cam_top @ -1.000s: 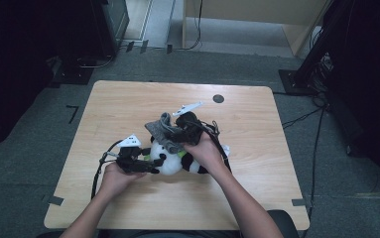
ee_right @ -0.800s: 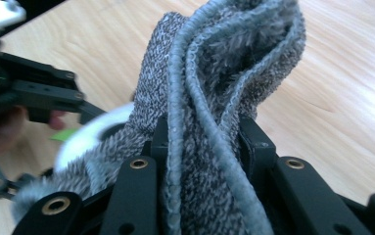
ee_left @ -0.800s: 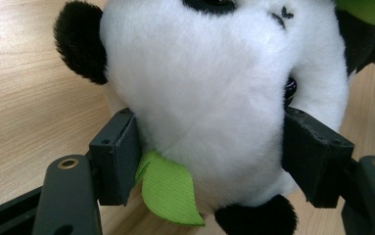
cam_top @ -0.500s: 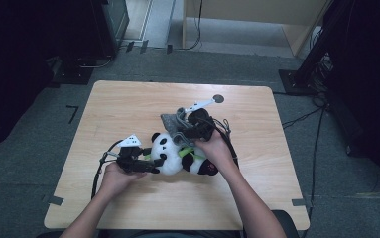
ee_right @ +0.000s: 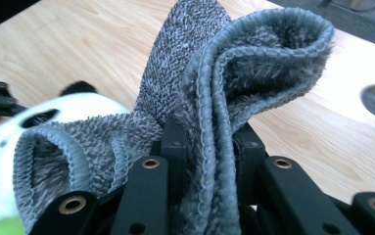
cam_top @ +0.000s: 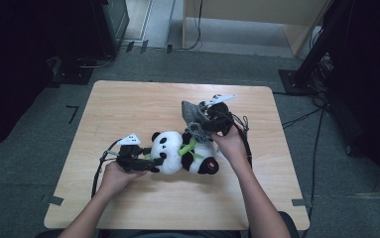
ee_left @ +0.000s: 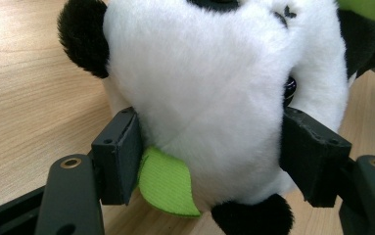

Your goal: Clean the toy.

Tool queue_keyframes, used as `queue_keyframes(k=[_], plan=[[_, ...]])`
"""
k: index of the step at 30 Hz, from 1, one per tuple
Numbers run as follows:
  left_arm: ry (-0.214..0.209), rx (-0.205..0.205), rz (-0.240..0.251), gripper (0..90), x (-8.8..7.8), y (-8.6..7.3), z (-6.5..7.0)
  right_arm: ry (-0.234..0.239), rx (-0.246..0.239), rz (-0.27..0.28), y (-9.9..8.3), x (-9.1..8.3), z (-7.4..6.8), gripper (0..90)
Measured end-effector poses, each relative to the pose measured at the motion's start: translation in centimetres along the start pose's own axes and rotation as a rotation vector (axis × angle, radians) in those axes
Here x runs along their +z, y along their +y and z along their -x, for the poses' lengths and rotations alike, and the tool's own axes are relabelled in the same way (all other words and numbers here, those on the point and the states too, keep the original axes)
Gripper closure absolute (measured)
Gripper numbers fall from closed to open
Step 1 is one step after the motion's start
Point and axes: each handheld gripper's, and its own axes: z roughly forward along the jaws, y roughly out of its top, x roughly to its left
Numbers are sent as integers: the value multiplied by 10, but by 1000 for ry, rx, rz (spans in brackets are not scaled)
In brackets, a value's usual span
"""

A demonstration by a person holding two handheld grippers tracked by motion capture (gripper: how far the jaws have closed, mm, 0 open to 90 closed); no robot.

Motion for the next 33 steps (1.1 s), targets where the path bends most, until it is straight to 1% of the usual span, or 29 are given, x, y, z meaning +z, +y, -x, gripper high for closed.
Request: queue_keyframes(k=[3, 6, 9, 11, 13, 16, 17, 18, 19, 21, 25, 29, 30, 31, 33], plan=[[-3, -7, 4, 302, 0, 0, 0, -15, 34, 2, -4, -5, 10, 740], [-7, -9, 7, 303, 0, 0, -1, -22, 42, 8, -6, -8, 14, 741], [-10, -7, 5, 305, 1, 1, -2, -42, 61, 20, -9, -14, 20, 741], [-11, -6, 5, 305, 1, 1, -2, -56, 67, 37, -10, -19, 24, 743], [-14, -2, 2, 305, 1, 1, -3, -62, 84, 56, -10, -25, 27, 746], [-15, -3, 3, 305, 1, 1, -3, -51, 98, 95, -6, -35, 25, 750], [-15, -3, 3, 305, 1, 1, -3, -51, 98, 95, -6, -35, 25, 750], [-15, -2, 2, 305, 1, 1, -3, -28, 91, 120, -2, -42, 21, 751], [-15, -5, 3, 305, 1, 1, -3, -13, 88, 134, 0, -44, 18, 752], [-14, -9, 6, 305, 1, 1, -3, 34, 82, 159, 5, -47, 9, 751], [-12, -13, 3, 306, 1, 2, -2, 93, 36, 177, 14, -46, -12, 751], [-3, -8, 6, 309, 1, 1, 0, 167, -10, 167, 21, -35, -35, 750], [-3, -8, 6, 309, 1, 1, 0, 167, -10, 167, 21, -35, -35, 750], [4, 5, 7, 310, 0, 1, 2, 194, -35, 159, 24, -25, -46, 749], [12, 11, 12, 311, 0, 0, 3, 217, -53, 139, 25, -12, -55, 750]])
